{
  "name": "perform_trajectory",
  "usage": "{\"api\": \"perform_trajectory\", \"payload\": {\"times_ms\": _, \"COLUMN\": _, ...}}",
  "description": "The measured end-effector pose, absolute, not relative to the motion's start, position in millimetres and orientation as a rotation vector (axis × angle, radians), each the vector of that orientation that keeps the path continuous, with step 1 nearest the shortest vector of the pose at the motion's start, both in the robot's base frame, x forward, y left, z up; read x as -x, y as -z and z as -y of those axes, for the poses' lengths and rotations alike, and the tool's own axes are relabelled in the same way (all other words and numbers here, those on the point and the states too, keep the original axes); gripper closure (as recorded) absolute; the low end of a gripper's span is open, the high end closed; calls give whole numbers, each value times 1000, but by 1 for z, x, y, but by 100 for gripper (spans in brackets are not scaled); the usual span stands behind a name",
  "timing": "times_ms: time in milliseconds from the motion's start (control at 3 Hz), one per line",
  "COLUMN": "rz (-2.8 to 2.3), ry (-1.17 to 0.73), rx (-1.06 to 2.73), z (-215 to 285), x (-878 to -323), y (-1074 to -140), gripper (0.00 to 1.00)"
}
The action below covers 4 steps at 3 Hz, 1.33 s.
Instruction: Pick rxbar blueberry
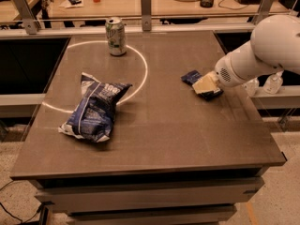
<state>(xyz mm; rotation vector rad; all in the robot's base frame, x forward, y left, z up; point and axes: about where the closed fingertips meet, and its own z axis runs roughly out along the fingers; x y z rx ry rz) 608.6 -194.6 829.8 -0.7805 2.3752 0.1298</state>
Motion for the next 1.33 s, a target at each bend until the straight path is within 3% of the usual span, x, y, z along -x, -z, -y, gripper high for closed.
{"api": "perform_trajectory", "payload": {"times_ms": 333, "rz": -2375, "ry": -130, "rx": 781, "z": 195, "x": -609, "y": -830, "gripper": 100}}
{"api": "perform_trajectory", "payload": {"times_ms": 1333, "rz": -2120, "ry": -473, "rx": 993, "z": 156, "x": -605, "y": -889, "gripper": 100}}
